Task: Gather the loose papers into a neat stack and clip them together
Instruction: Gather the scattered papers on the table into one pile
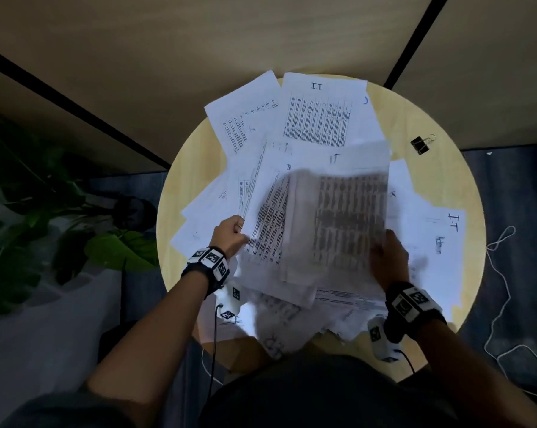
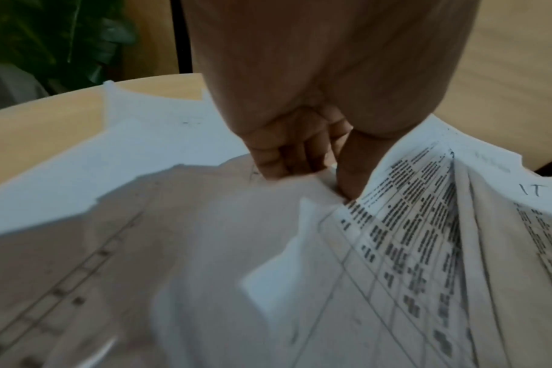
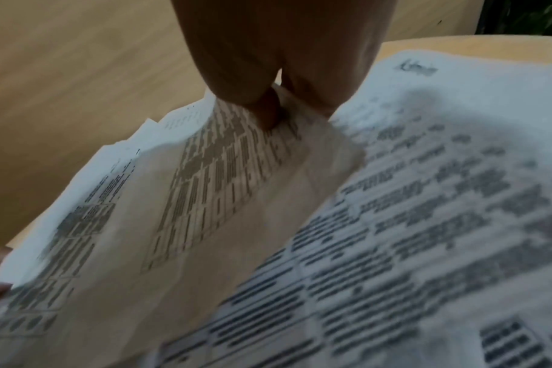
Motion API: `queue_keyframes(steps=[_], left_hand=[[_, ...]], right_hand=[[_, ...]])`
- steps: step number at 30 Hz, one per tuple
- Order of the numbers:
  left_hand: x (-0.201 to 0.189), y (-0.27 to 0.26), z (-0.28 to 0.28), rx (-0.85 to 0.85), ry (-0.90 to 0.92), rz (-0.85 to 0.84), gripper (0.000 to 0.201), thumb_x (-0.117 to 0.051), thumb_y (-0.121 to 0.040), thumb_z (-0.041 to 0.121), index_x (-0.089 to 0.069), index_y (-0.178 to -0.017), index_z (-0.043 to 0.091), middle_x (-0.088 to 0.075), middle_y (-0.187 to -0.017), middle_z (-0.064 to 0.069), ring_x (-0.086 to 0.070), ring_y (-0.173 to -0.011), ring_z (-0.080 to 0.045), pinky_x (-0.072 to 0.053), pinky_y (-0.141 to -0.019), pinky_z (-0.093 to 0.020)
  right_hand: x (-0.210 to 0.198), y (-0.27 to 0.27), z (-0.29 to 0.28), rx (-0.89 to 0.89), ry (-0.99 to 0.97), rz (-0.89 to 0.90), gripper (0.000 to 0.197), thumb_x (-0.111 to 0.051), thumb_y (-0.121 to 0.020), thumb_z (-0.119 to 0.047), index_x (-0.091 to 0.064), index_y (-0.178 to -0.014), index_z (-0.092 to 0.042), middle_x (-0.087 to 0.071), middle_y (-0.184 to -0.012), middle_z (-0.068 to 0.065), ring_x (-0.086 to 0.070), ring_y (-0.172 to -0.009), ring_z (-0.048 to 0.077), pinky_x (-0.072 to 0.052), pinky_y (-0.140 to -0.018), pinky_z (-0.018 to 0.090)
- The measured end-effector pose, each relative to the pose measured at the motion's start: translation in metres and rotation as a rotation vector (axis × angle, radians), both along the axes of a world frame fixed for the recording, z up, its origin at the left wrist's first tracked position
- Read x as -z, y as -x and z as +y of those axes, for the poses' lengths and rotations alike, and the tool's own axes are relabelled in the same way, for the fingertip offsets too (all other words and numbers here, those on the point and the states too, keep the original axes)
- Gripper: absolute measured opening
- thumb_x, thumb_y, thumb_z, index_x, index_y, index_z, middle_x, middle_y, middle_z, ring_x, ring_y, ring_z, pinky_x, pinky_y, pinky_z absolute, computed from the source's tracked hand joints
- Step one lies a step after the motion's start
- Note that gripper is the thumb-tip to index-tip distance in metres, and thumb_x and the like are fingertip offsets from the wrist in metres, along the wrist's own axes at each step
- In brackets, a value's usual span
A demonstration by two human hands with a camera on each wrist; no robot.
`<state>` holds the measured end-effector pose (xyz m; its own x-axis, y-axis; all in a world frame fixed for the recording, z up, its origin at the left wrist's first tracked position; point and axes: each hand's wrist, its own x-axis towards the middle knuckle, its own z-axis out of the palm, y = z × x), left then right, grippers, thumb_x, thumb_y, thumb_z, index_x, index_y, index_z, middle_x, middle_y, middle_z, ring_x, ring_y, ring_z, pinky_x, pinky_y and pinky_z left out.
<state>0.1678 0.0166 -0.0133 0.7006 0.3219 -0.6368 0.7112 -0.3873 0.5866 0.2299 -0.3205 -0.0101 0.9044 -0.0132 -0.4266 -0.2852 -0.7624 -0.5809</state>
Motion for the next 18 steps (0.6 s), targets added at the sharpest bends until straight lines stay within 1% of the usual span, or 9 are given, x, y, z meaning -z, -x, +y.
queue_keyframes(steps=[3,5,7,8,9,10,12,15,18], left_hand=[[-0.003,0.014,-0.005,-0.078,0.142,0.017,0.037,-0.064,-0.058,0.011,-0.029,-0.056,0.024,-0.025,-0.06,0.002,-0.022,-0.057,-0.015,-0.02,-0.057,-0.029],[-0.002,0.02,-0.011,-0.145,0.151,0.03,0.039,-0.067,-0.057,0.029,-0.028,-0.052,0.025,-0.022,-0.059,0.004,-0.02,-0.056,-0.015,-0.02,-0.058,-0.032],[-0.005,0.021,-0.021,-0.131,0.093,0.072,0.038,-0.069,-0.068,0.053,-0.043,-0.064,0.026,-0.036,-0.066,0.003,-0.034,-0.061,-0.016,-0.034,-0.06,-0.039],[-0.007,0.022,-0.025,-0.109,0.051,0.094,0.041,-0.068,-0.072,0.059,-0.055,-0.082,0.022,-0.048,-0.075,0.0,-0.046,-0.07,-0.017,-0.044,-0.069,-0.042],[-0.009,0.023,-0.028,-0.086,0.008,0.124,0.049,-0.068,-0.076,0.057,-0.059,-0.101,0.016,-0.059,-0.088,-0.004,-0.056,-0.083,-0.02,-0.048,-0.08,-0.042],[-0.011,0.023,-0.03,-0.074,-0.043,0.145,0.053,-0.069,-0.079,0.049,-0.058,-0.112,0.008,-0.064,-0.101,-0.012,-0.061,-0.096,-0.028,-0.048,-0.084,-0.04],[-0.015,0.023,-0.033,-0.069,-0.16,0.144,0.048,-0.068,-0.084,0.033,-0.056,-0.115,-0.001,-0.063,-0.112,-0.023,-0.06,-0.106,-0.037,-0.048,-0.086,-0.04],[-0.027,0.029,-0.035,-0.084,-0.183,0.109,0.048,-0.065,-0.087,0.02,-0.05,-0.127,-0.002,-0.061,-0.122,-0.021,-0.057,-0.113,-0.035,-0.044,-0.096,-0.036],[-0.03,0.039,-0.032,-0.119,-0.143,0.03,0.042,-0.066,-0.084,0.009,-0.055,-0.125,0.002,-0.064,-0.12,-0.017,-0.06,-0.111,-0.033,-0.041,-0.087,-0.026]], right_hand=[[0.0,0.009,0.016,-0.087,-0.05,0.143,0.03,-0.054,-0.082,0.004,-0.05,-0.112,0.002,-0.063,-0.104,0.027,-0.06,-0.095,0.041,-0.039,-0.069,0.034],[-0.002,0.018,0.033,-0.189,-0.075,0.216,0.034,-0.055,-0.082,0.004,-0.049,-0.115,0.001,-0.063,-0.106,0.023,-0.06,-0.094,0.035,-0.038,-0.07,0.031],[-0.004,0.028,0.048,-0.309,-0.1,0.284,0.031,-0.054,-0.085,0.001,-0.047,-0.116,0.0,-0.063,-0.108,0.02,-0.059,-0.094,0.032,-0.038,-0.07,0.029],[-0.002,0.032,0.054,-0.367,-0.125,0.318,0.03,-0.054,-0.088,-0.002,-0.047,-0.117,-0.001,-0.063,-0.11,0.019,-0.061,-0.097,0.032,-0.043,-0.072,0.031],[-0.002,0.034,0.057,-0.416,-0.158,0.348,0.03,-0.056,-0.089,-0.006,-0.047,-0.118,-0.002,-0.064,-0.111,0.018,-0.063,-0.099,0.033,-0.049,-0.076,0.036],[-0.001,0.033,0.058,-0.454,-0.186,0.357,0.032,-0.059,-0.09,-0.01,-0.048,-0.119,-0.004,-0.064,-0.112,0.016,-0.063,-0.1,0.032,-0.054,-0.083,0.04],[0.001,0.022,0.053,-0.479,-0.18,0.244,0.036,-0.064,-0.087,-0.014,-0.051,-0.12,-0.007,-0.062,-0.114,0.013,-0.062,-0.101,0.028,-0.053,-0.09,0.04],[0.008,-0.011,0.034,-0.492,0.051,-0.11,0.045,-0.069,-0.079,-0.007,-0.056,-0.121,-0.009,-0.053,-0.127,0.014,-0.051,-0.114,0.033,-0.043,-0.095,0.04],[0.011,-0.042,0.01,-0.61,0.284,-0.139,0.068,-0.078,-0.07,-0.018,-0.051,-0.133,-0.019,-0.046,-0.139,0.01,-0.04,-0.127,0.035,-0.035,-0.101,0.046]])
